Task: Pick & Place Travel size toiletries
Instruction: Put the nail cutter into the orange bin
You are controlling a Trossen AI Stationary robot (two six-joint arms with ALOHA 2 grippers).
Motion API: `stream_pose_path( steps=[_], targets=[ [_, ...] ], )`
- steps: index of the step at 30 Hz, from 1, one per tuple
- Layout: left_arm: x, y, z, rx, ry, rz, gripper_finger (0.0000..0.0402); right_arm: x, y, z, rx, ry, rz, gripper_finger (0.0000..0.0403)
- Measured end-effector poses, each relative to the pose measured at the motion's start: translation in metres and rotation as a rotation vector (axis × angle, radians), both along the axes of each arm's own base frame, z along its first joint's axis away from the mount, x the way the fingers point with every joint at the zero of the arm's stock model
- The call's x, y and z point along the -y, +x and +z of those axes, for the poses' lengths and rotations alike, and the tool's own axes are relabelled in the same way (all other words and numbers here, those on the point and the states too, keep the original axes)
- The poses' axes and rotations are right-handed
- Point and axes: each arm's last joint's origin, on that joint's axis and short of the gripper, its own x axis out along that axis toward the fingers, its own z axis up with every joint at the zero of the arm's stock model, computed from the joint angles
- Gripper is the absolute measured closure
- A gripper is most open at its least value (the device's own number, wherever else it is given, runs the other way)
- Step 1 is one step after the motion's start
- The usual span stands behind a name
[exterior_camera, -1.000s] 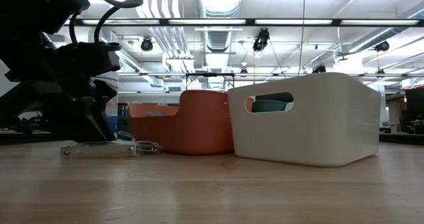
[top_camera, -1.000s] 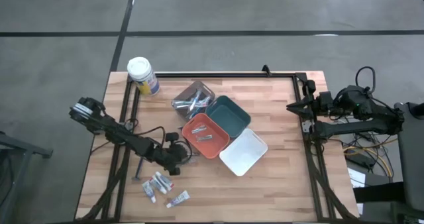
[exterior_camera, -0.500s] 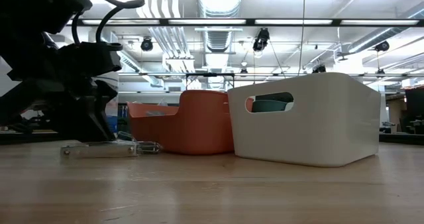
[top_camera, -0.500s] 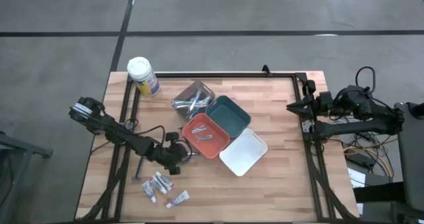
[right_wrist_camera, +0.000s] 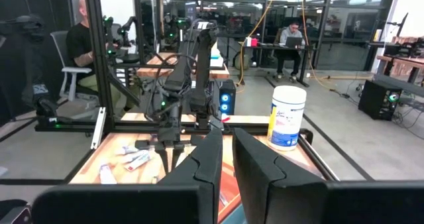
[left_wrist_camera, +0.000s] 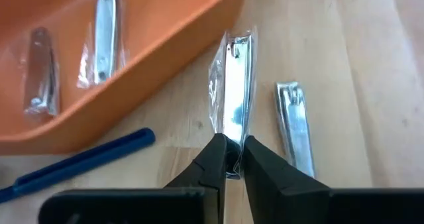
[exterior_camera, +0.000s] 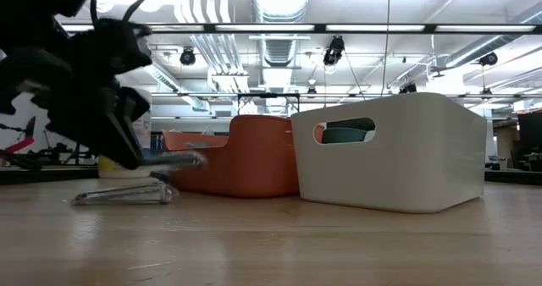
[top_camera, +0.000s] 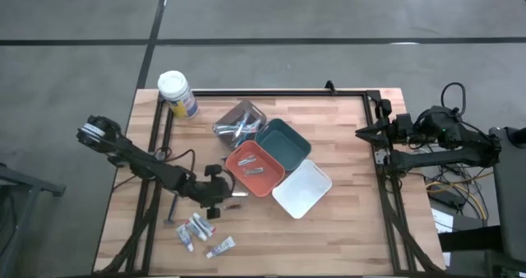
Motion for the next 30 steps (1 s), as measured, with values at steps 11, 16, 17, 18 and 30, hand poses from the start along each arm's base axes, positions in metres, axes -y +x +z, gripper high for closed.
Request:
stream_pose_path(
  steps=[11, 16, 17, 18, 30],
  targets=[
    [0.000, -0.002, 0.018, 0.086, -0.052, -0.002, 0.0363, 0.000, 0.000, 0.000, 0.000, -0.001, 0.000, 0.0369],
    [0.001, 0.001, 0.023, 0.113, -0.065, -0.001, 0.0363, 0.000, 0.000, 0.000, 0.000, -0.001, 0.000, 0.0369],
    [0.001, 0.001, 0.024, 0.120, -0.068, -0.002, 0.0363, 0.000, 0.000, 0.000, 0.000, 0.001, 0.000, 0.0369],
    [0.001, 0.002, 0.024, 0.123, -0.068, -0.002, 0.0363, 0.000, 0.000, 0.000, 0.000, 0.001, 0.000, 0.0369],
    [0.006, 0.011, 0.038, 0.276, -0.078, -0.047, 0.0363, 0.000, 0.000, 0.000, 0.000, -0.001, 0.000, 0.0369]
  ],
)
